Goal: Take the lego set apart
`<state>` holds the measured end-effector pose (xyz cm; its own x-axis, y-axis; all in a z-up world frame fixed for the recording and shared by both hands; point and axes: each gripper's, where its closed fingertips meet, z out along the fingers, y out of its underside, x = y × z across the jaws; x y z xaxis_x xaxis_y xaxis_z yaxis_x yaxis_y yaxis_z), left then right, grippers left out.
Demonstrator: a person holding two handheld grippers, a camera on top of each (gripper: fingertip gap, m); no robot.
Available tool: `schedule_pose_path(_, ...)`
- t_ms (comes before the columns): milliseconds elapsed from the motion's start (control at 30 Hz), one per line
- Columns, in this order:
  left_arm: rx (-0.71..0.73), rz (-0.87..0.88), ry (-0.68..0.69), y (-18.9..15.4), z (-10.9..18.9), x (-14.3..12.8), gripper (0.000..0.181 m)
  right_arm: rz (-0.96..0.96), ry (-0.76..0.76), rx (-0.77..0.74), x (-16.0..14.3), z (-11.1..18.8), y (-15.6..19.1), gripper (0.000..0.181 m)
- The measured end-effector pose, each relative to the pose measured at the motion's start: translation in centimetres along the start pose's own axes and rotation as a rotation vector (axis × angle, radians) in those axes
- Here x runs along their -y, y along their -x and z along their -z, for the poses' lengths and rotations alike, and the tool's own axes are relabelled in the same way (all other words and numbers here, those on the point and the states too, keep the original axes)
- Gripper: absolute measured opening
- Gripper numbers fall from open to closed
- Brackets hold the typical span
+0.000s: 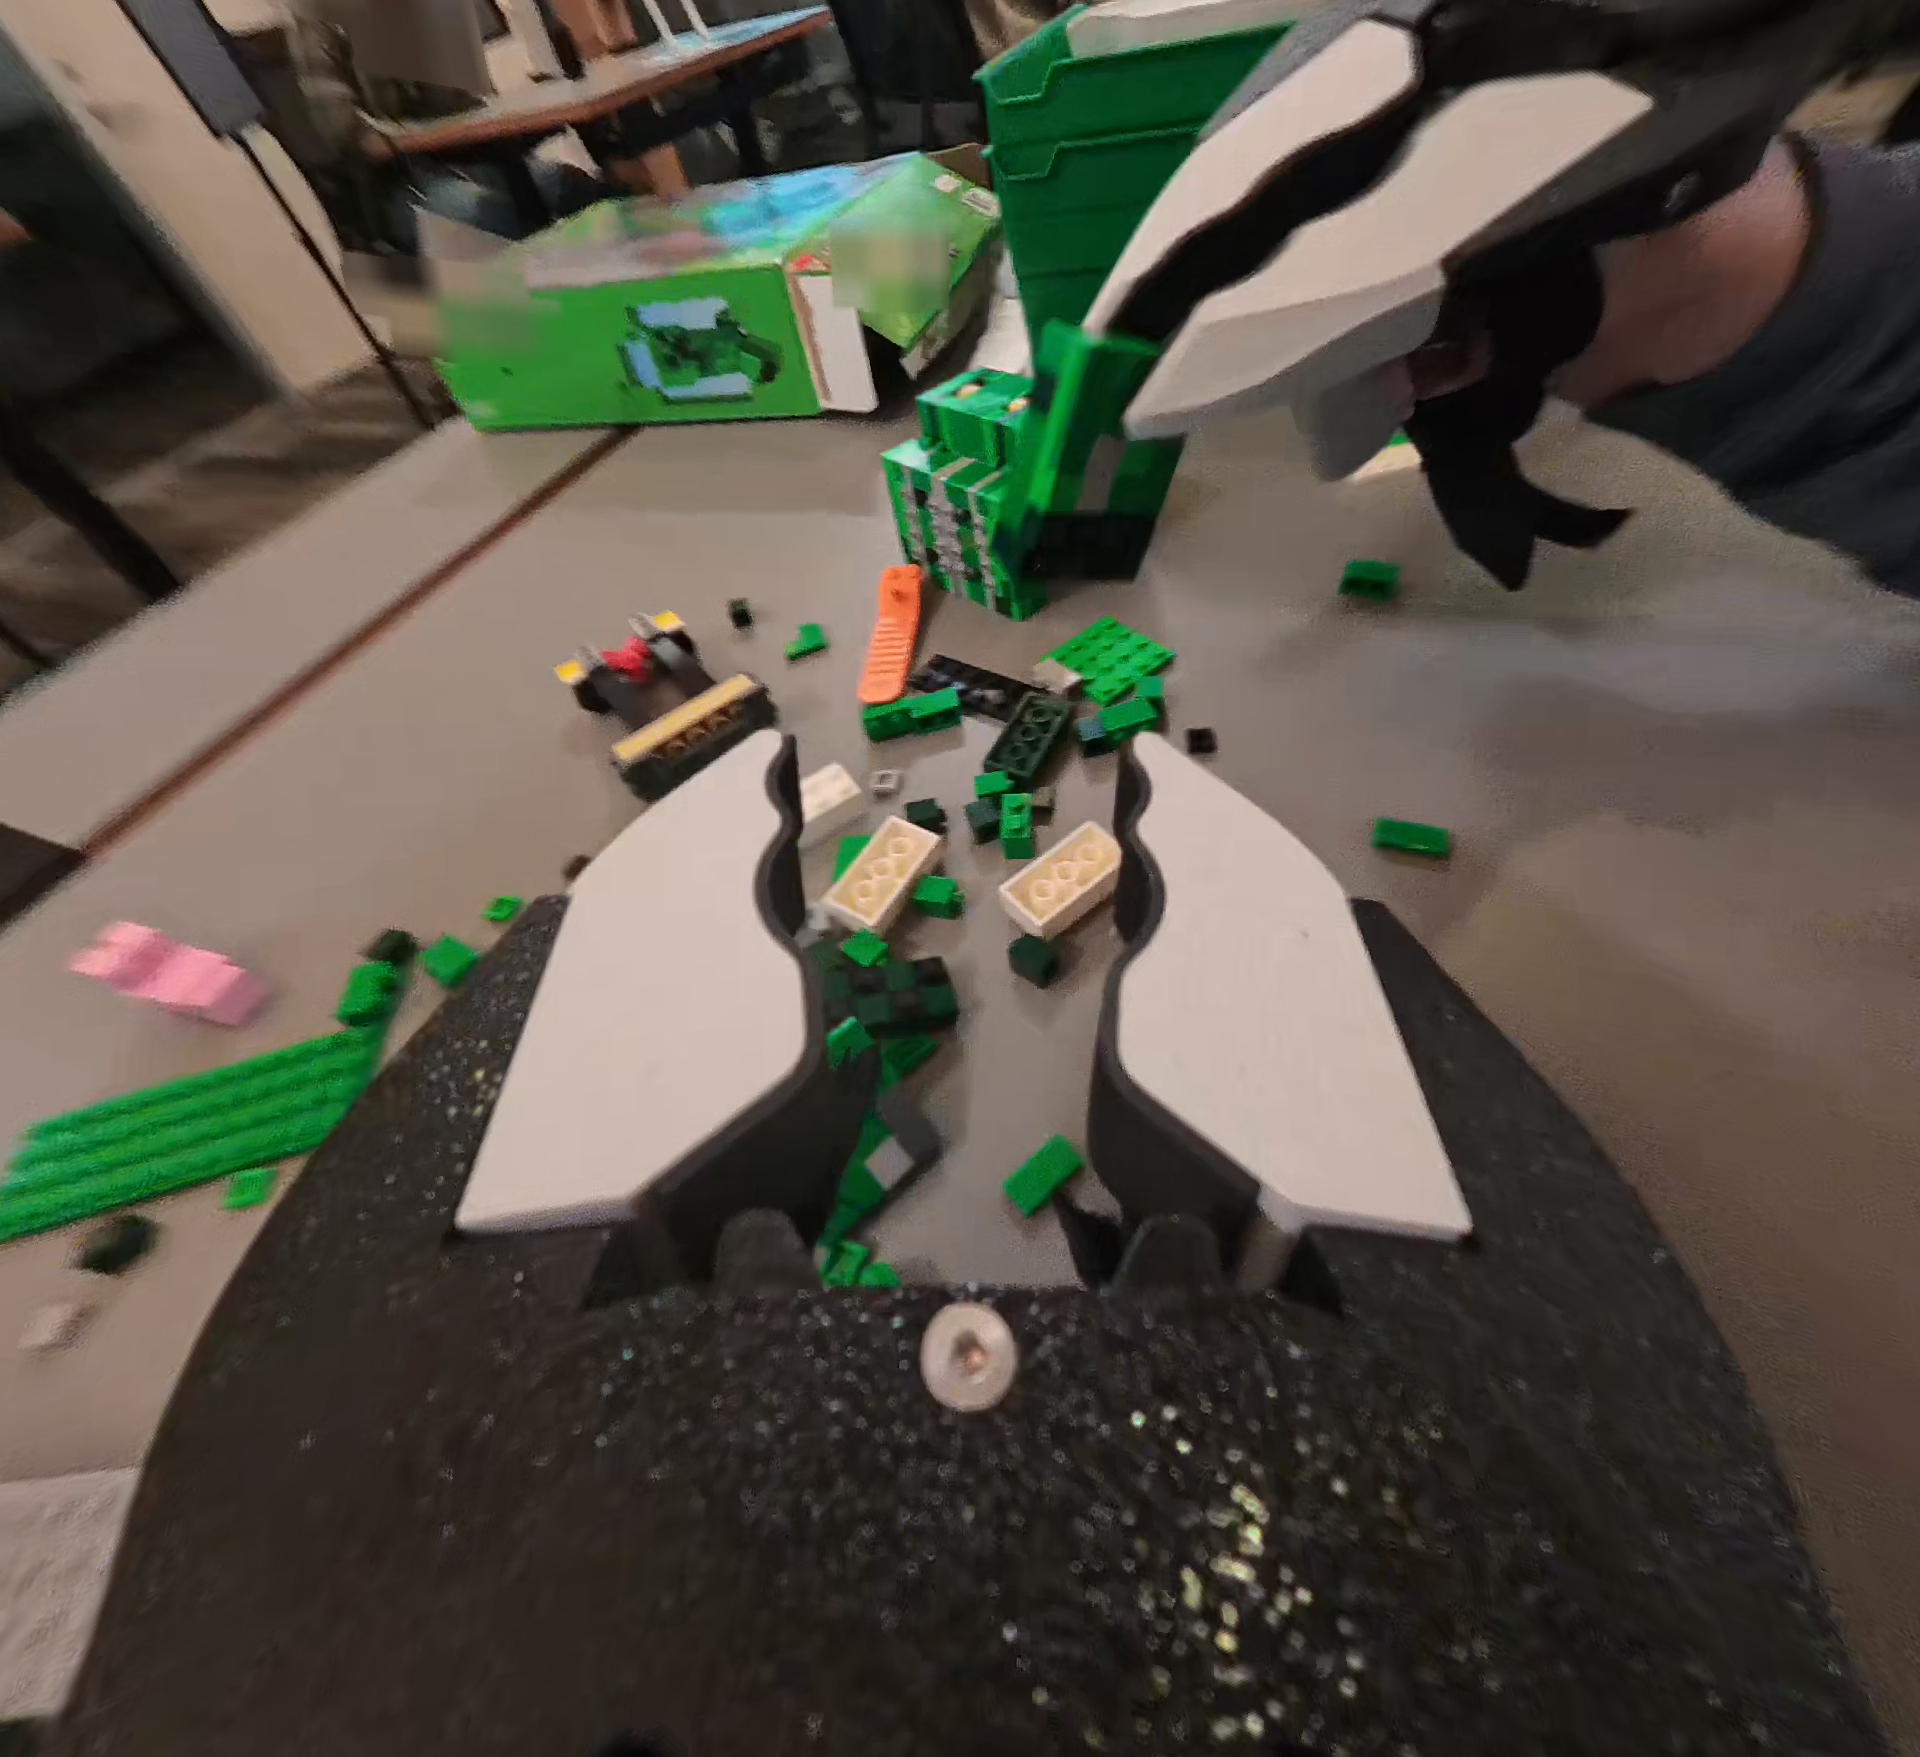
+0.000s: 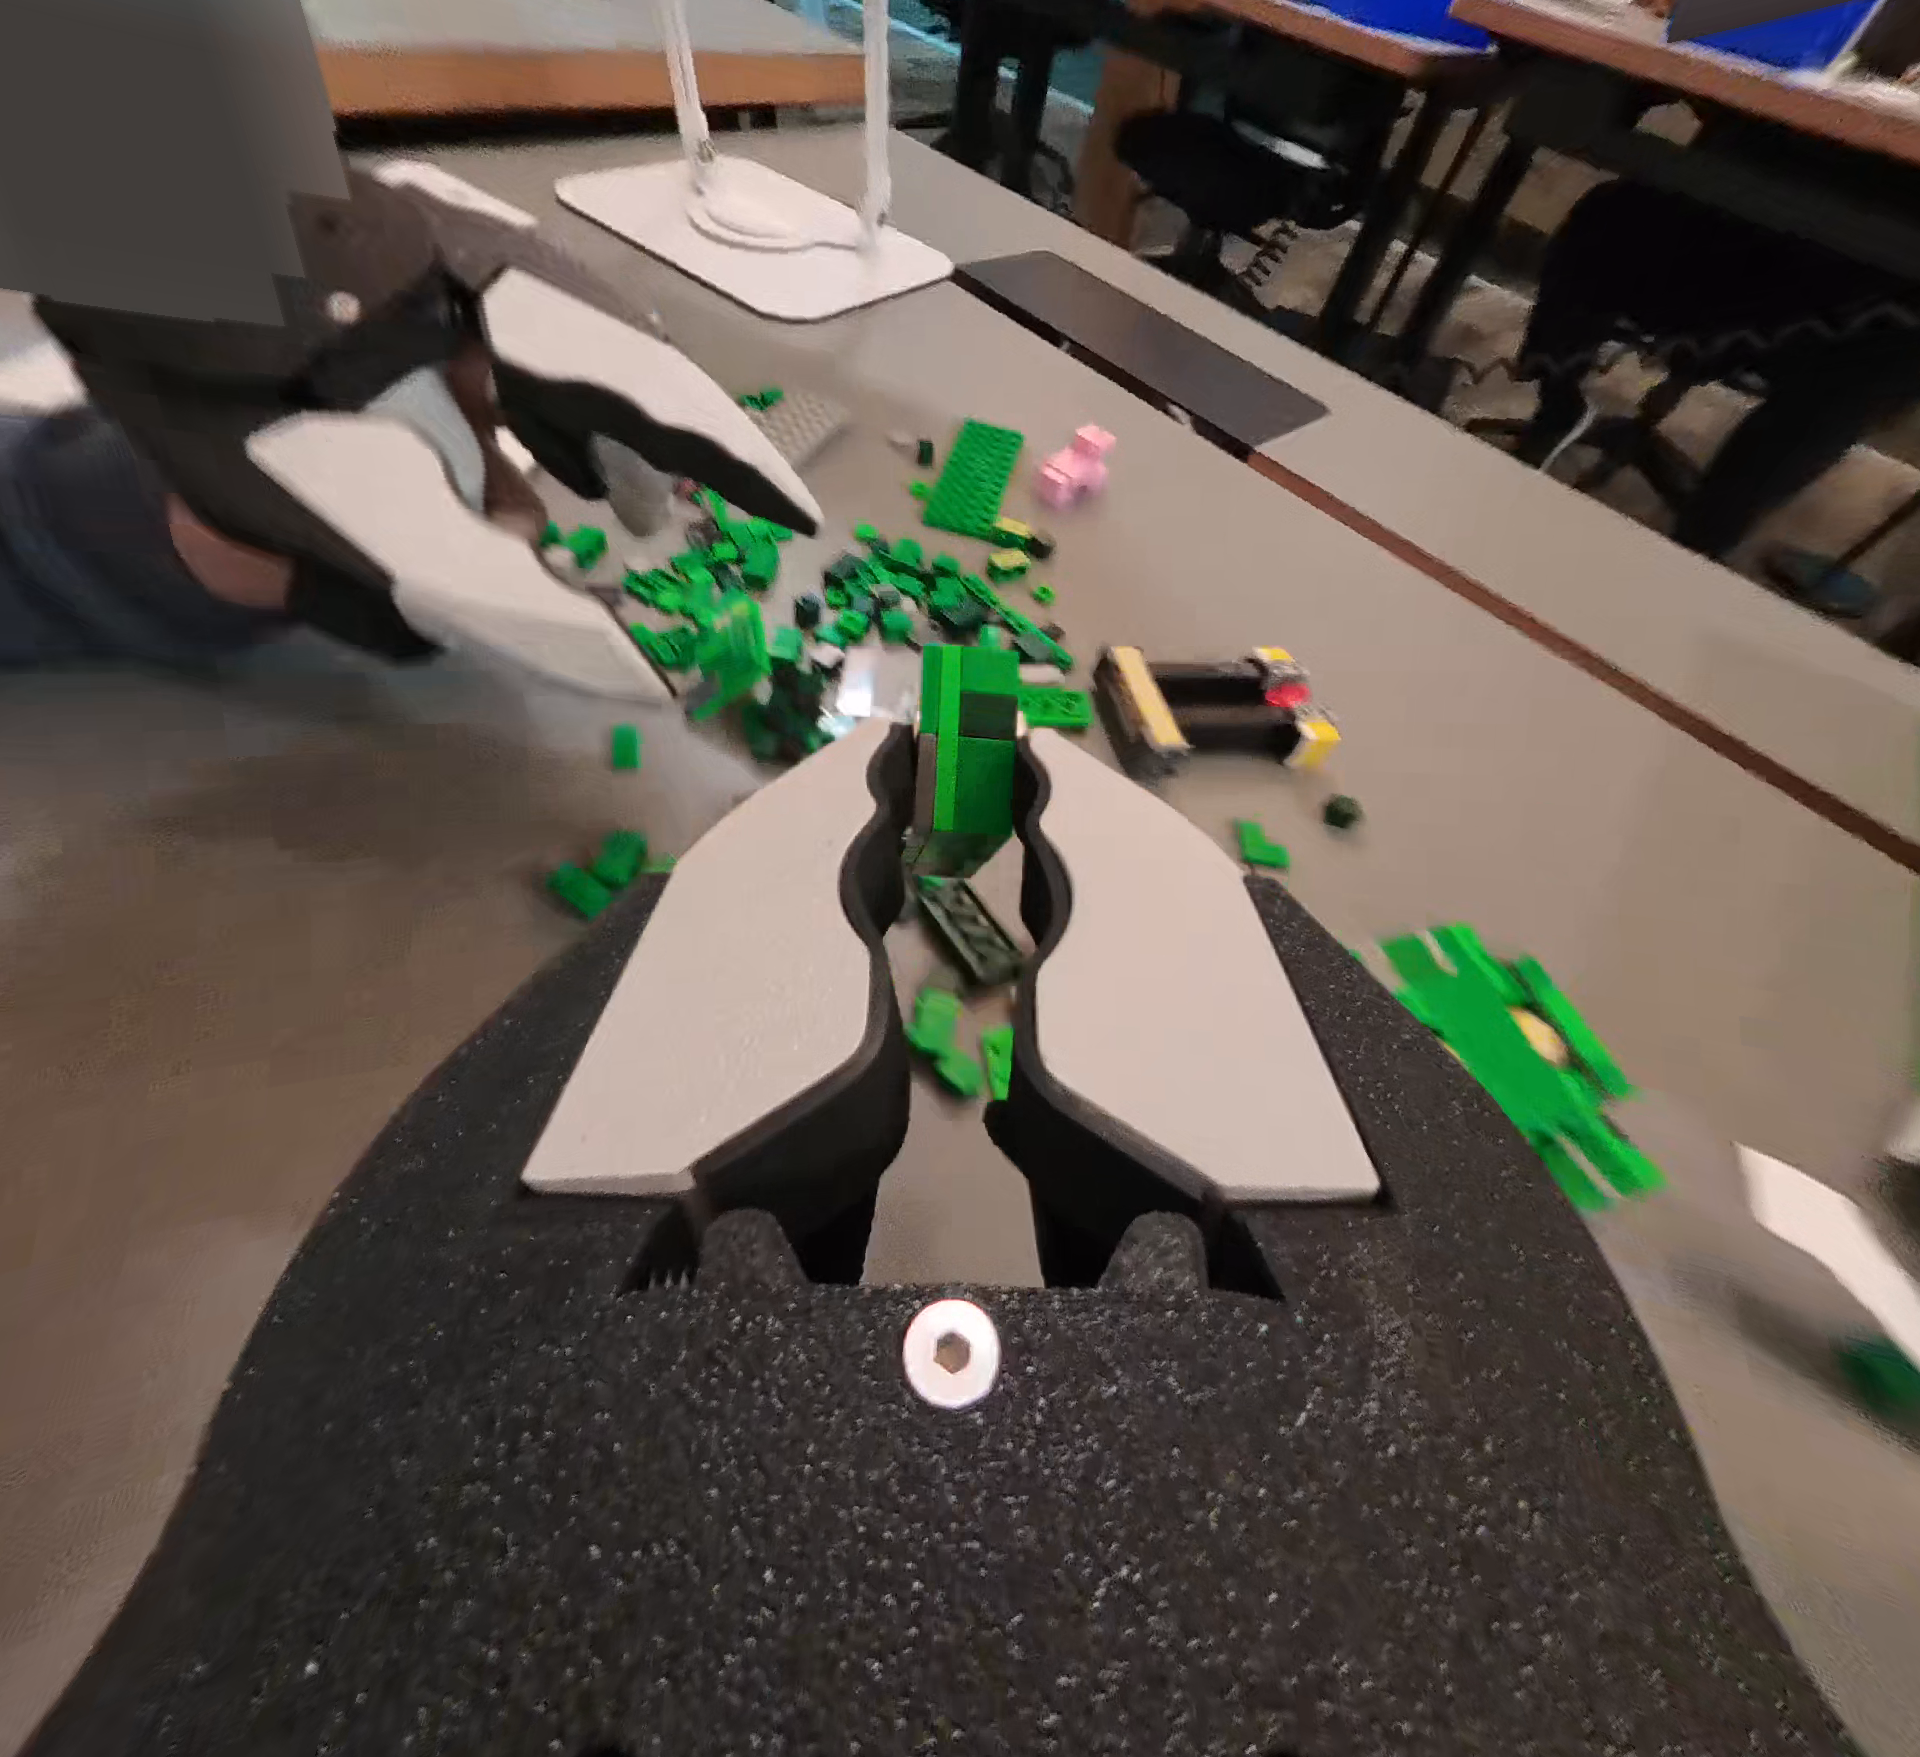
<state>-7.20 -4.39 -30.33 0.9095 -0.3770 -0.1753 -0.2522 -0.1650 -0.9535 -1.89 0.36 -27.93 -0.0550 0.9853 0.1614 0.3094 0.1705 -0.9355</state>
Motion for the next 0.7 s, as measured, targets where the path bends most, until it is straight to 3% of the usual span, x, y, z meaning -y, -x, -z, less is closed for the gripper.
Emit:
schedule_pose_path(133, 0.114, -0.154, 0.010, 0.4, 0.2, 0.3, 0.060, -0.154, -0.014, 0.099, 1.5, -4.1, 2.4, 0.017)
schedule_pose_path(300, 0.171, -0.145, 0.094, 1.2, -0.2, -0.9, 0.065, -0.250, -0.020, 0.193, 2.7, -6.9, 4.8, 0.017)
schedule_pose_path(400, 0.231, -0.131, 0.107, 2.3, 0.2, -1.1, 0.039, -0.260, -0.027, 0.221, 3.0, -7.5, 5.4, 0.017)
schedule_pose_path(433, 0.223, -0.123, 0.102, 2.3, 0.3, -1.0, 0.038, -0.247, -0.039, 0.234, 3.2, -7.5, 5.5, 0.017)
schedule_pose_path(500, 0.151, -0.054, 0.066, 1.8, 0.3, -0.6, 0.038, -0.216, -0.083, 0.267, 3.6, -7.1, 5.7, 0.020)
schedule_pose_path(600, -0.116, 0.195, -0.034, 0.0, 0.4, 0.4, 0.038, -0.205, -0.194, 0.351, 4.5, -5.8, 5.5, 0.036)
schedule_pose_path(700, -0.269, 0.387, -0.132, 0.0, 1.2, 1.1, 0.038, -0.252, -0.203, 0.497, 4.0, -4.7, 5.8, 0.031)
